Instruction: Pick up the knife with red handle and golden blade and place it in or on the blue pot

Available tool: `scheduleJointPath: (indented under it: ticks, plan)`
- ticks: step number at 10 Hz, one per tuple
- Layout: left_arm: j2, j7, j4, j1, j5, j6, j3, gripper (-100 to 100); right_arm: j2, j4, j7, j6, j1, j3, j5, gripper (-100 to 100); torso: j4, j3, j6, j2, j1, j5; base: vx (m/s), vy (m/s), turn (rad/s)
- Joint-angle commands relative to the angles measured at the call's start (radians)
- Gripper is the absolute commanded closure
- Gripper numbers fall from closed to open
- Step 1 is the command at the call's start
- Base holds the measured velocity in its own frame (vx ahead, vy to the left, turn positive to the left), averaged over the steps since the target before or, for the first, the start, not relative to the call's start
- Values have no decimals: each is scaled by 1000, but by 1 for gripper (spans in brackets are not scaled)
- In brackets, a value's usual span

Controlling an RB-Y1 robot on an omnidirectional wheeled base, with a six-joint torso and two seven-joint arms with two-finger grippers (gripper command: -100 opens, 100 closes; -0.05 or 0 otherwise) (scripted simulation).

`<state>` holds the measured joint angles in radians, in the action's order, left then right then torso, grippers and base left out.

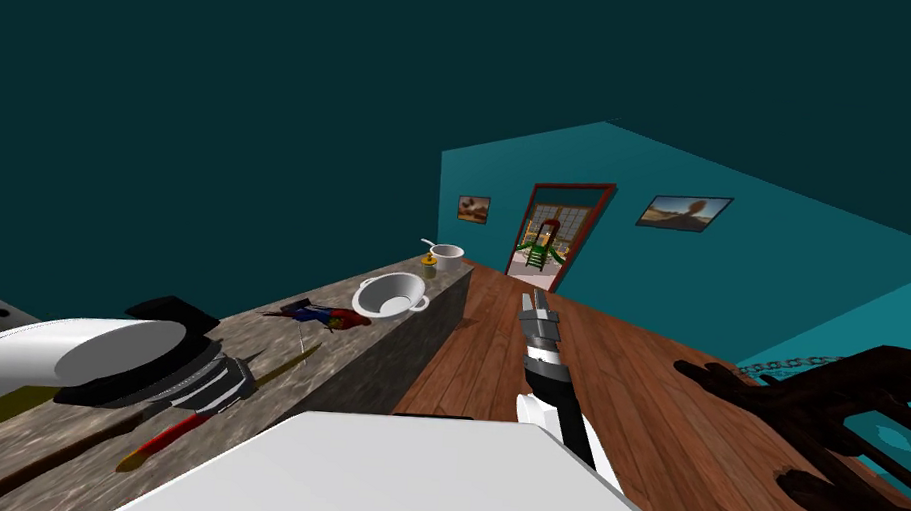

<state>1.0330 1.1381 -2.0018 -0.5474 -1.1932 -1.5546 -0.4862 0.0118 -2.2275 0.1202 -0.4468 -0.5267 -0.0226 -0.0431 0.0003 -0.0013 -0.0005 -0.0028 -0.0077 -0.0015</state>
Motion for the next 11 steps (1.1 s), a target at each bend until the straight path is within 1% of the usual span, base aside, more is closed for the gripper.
scheduleJointPath:
  ticks: [1, 2, 4, 6, 9, 10, 11]
  plan:
    - [11, 23, -24, -3, -28, -10, -34, 100, 0, 0, 0, 0, 0, 0, 0, 0, 0, 0, 0, 0, 0, 0, 29, -82, 3]
    - [18, 30, -30, -1, -39, -15, -47, 100, 0, 0, 0, 0, 0, 0, 0, 0, 0, 1, 0, 1, 0, 0, 23, -57, 0]
    - [46, 55, -54, 6, -81, -38, -90, 100, 0, 0, 0, 0, 0, 0, 0, 0, 1, 1, -1, 2, 2, 0, 29, -62, -30]
    - [69, 82, -71, 17, -117, -70, -124, 100, 0, 0, 0, 0, 0, 0, 0, 0, 0, 0, 0, -1, 0, 0, 98, -77, -105]
    - [102, 141, -89, 40, -172, -134, -166, 100, 0, 0, 0, 0, 0, 0, 0, 0, -3, -7, 2, -13, 1, 0, 219, -57, -218]
    - [107, 152, -91, 45, -181, -145, -173, 100, 0, 0, 0, 0, 0, 0, 0, 0, -3, -9, 2, -15, 0, 0, 229, -51, -171]
    - [117, 175, -96, 54, -201, -168, -186, 100, 0, 0, 0, 0, 0, 0, 0, 0, -3, -9, 2, -15, 1, 1, 196, -45, -196]
